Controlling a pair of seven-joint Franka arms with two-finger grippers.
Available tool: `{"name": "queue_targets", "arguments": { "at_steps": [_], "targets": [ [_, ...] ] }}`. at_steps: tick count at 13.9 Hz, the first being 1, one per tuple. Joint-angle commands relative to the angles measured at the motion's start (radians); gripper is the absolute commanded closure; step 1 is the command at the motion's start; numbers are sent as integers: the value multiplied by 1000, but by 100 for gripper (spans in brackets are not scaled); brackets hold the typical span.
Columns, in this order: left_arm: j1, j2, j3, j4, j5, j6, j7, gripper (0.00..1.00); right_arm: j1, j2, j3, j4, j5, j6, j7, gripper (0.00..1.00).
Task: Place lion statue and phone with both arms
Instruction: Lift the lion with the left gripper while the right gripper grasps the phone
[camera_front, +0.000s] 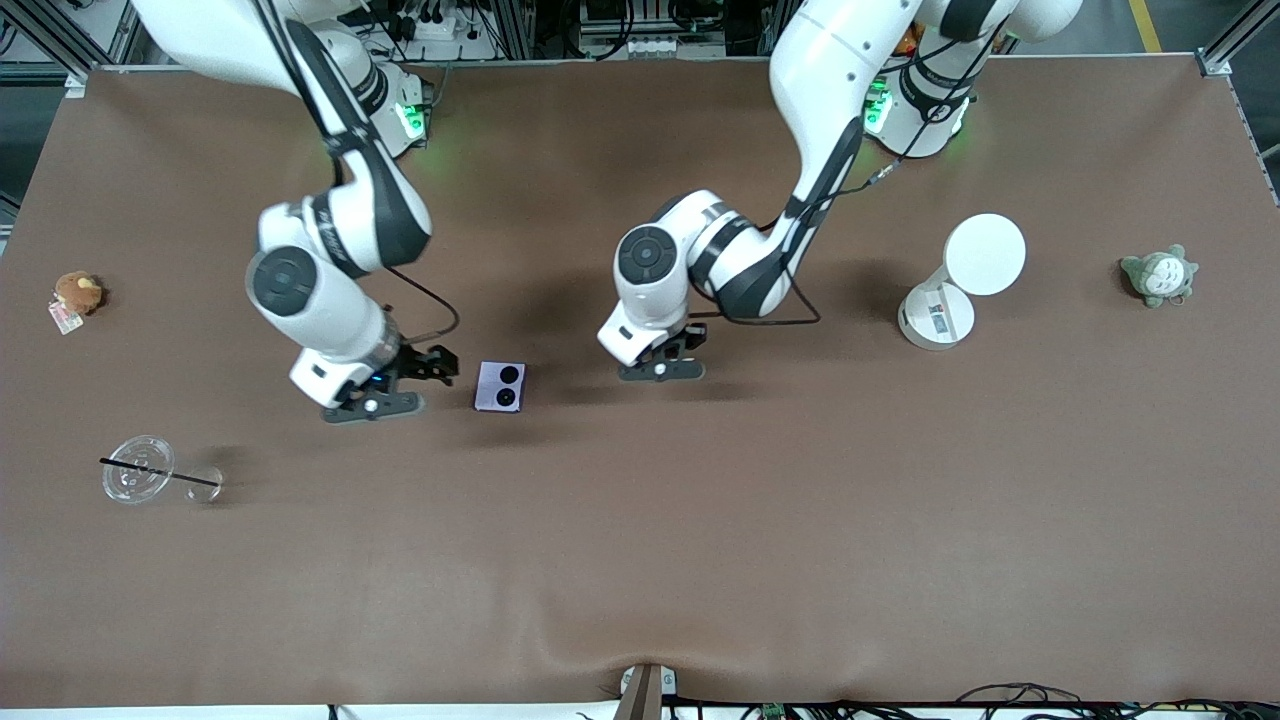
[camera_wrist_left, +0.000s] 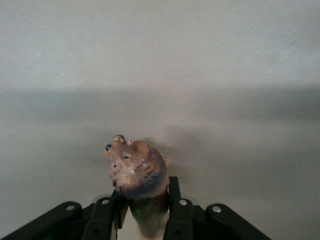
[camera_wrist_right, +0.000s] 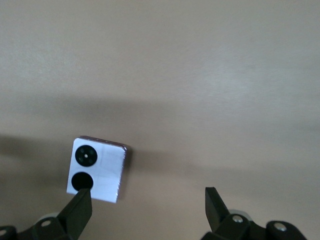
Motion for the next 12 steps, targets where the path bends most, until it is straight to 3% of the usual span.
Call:
{"name": "queue_targets", "arguments": {
  "at_steps": [1, 5, 10, 12],
  "targets": [
    [52, -187, -1, -234, 26, 15, 51, 100, 42, 86, -9, 82, 15, -3, 70, 0],
    [121, -331, -1, -494, 52, 176, 178, 100, 99, 158, -10, 117, 4, 27, 173, 0],
    [192, -427, 1, -680, 57, 267, 256, 100, 119, 201, -9, 113, 6, 52, 207, 0],
    [250, -448, -3, -742, 115, 329, 293, 100, 131, 211, -9, 111, 6, 52, 256, 0]
  ]
}}
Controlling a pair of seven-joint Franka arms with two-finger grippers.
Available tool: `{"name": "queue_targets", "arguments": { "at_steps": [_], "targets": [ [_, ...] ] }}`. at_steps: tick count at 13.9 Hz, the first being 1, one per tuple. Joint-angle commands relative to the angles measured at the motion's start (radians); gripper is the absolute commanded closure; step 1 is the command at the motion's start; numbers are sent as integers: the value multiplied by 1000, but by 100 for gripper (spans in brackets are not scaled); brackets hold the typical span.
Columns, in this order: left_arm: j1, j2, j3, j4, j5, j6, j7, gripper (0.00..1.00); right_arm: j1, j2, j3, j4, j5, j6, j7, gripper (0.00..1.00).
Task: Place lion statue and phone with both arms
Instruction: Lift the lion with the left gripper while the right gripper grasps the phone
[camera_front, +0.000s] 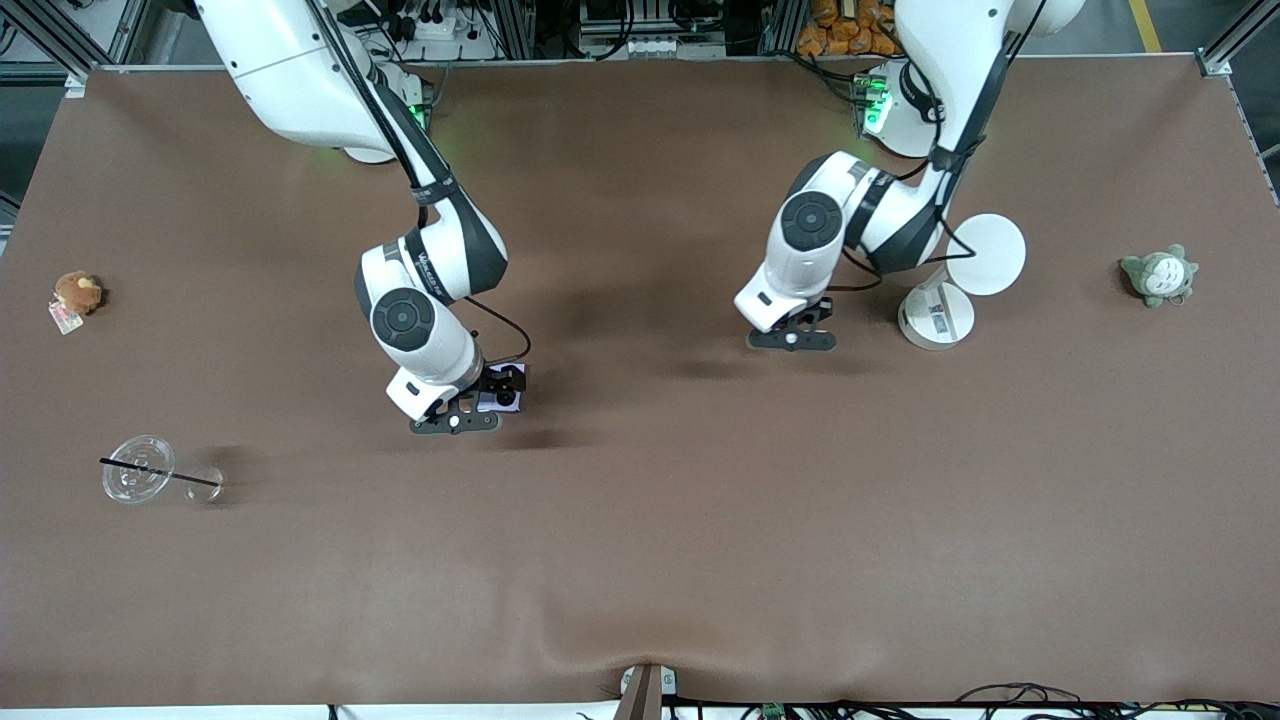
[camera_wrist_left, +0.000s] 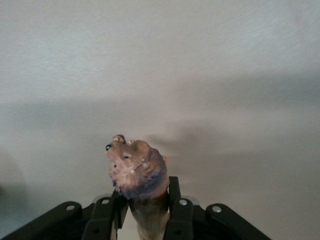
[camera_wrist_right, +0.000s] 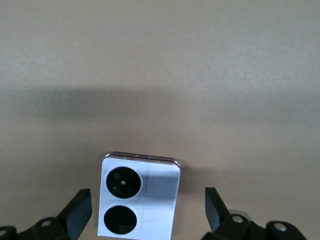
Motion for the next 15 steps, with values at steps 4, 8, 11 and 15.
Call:
{"name": "queue_targets", "arguments": {
  "at_steps": [4, 8, 11, 15],
  "targets": [
    [174, -101, -13, -170, 107, 120, 168, 100, 31, 34, -8, 17, 6, 4, 99, 0],
    [257, -104, -25, -188, 107, 138, 261, 100, 40, 48, -10, 17, 6, 5, 116, 0],
    [271, -103, -30, -202, 107, 144, 262, 100, 52, 55, -10, 16, 7, 19, 143, 0],
    [274, -85, -38, -207, 105, 178, 258, 100, 52, 83, -12, 16, 4, 37, 143, 0]
  ]
}}
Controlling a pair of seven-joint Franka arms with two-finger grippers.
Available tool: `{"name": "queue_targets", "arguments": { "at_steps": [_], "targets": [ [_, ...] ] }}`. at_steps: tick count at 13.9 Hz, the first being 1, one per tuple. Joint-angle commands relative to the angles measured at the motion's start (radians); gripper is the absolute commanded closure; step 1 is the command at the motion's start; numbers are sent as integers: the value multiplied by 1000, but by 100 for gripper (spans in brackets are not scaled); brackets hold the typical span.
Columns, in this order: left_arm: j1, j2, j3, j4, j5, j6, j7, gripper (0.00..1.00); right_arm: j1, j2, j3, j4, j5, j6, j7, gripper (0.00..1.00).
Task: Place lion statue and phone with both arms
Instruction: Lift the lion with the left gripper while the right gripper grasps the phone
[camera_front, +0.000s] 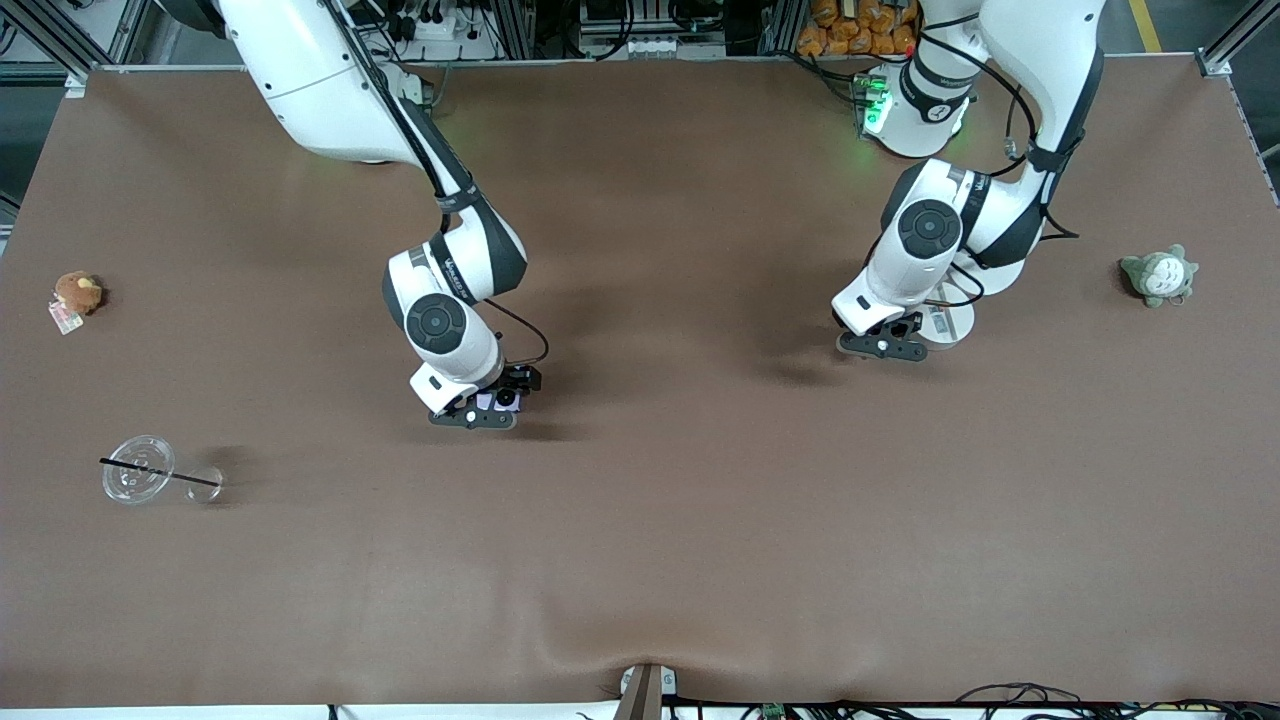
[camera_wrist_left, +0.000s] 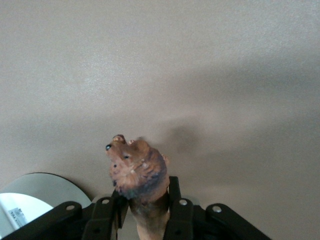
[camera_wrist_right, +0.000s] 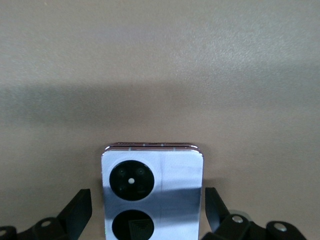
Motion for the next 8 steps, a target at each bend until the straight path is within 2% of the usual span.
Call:
{"name": "queue_targets", "arguments": {
  "at_steps": [1, 3, 5, 6, 7, 8],
  "targets": [
    [18, -5, -15, -20, 21, 31, -17, 100, 15, 25, -12, 14, 4, 18, 20, 0],
    [18, 10, -31, -20, 13, 54, -26, 98, 15, 33, -12, 14, 4, 19, 26, 0],
    [20, 21, -31, -20, 13, 55, -26, 88, 15, 35, -12, 14, 4, 19, 28, 0],
    [20, 24, -31, -20, 13, 55, -27, 74, 15, 35, -13, 14, 4, 19, 26, 0],
    [20, 21, -31, -20, 11, 55, -29, 50, 15, 35, -13, 14, 3, 19, 26, 25],
    [20, 16, -31, -20, 11, 54, -29, 10, 15, 33, -13, 14, 3, 19, 26, 52]
  ]
}}
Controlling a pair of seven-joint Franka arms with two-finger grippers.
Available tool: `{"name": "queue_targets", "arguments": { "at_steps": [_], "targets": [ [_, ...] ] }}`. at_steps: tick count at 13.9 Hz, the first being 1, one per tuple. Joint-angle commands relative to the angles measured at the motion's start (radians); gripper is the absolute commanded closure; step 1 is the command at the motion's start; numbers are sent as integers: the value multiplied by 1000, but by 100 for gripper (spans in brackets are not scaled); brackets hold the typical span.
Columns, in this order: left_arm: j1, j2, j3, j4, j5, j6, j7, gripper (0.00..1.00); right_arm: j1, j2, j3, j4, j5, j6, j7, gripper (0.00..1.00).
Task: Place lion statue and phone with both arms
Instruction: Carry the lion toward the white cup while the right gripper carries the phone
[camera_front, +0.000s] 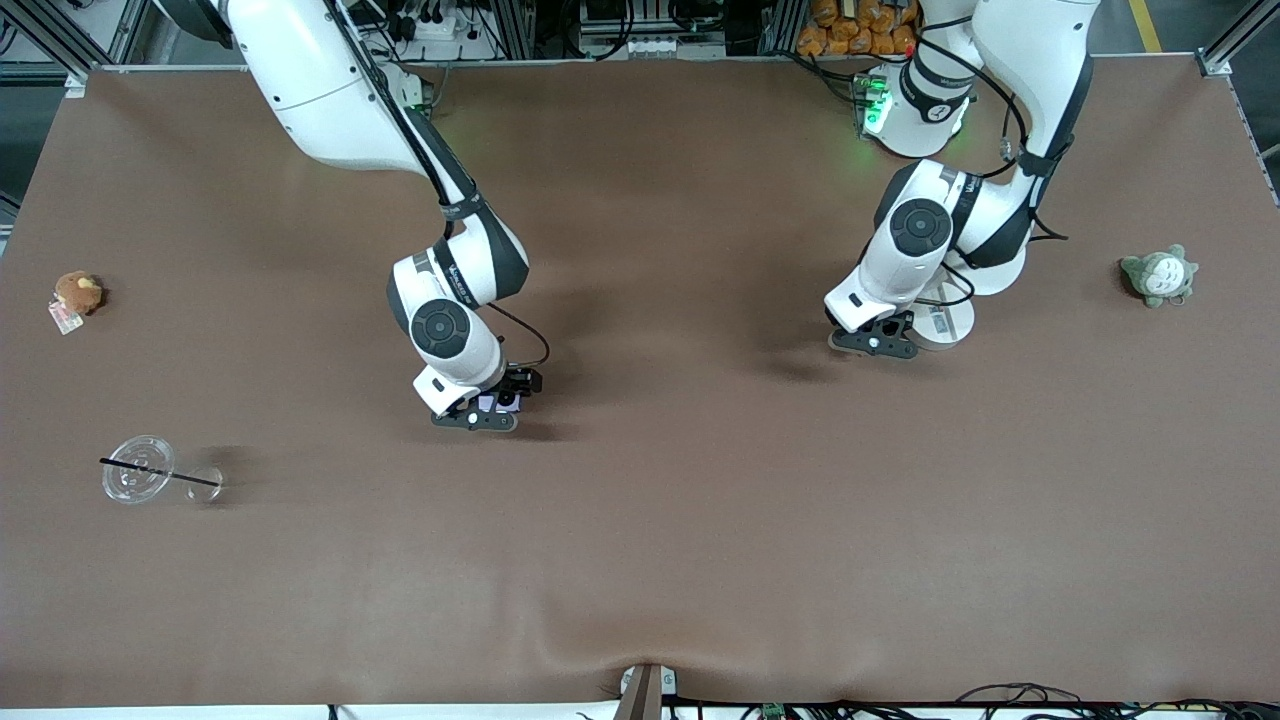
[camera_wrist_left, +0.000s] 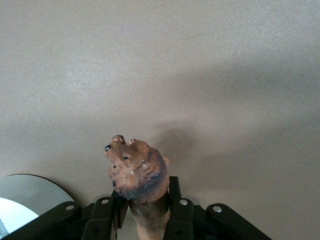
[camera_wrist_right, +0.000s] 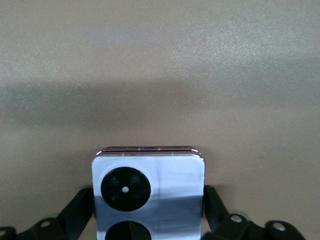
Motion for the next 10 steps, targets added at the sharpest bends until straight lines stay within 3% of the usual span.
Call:
{"name": "queue_targets", "arguments": {
  "at_steps": [1, 5, 7, 10],
  "targets": [
    [17, -7, -13, -6, 11, 17, -17, 0, 11, 14, -15, 11, 3, 3, 16, 68],
    [16, -43, -15, 25, 11, -26, -6, 0, -30, -78, -22, 15, -2, -16, 5, 74],
    [10, -50, -17, 80, 13, -91, 2, 0, -70, -119, -63, 42, -3, -35, -28, 74],
    [7, -47, -42, 150, 11, -122, 2, 0, -155, -121, -125, 142, -3, -168, -227, 74]
  ]
}}
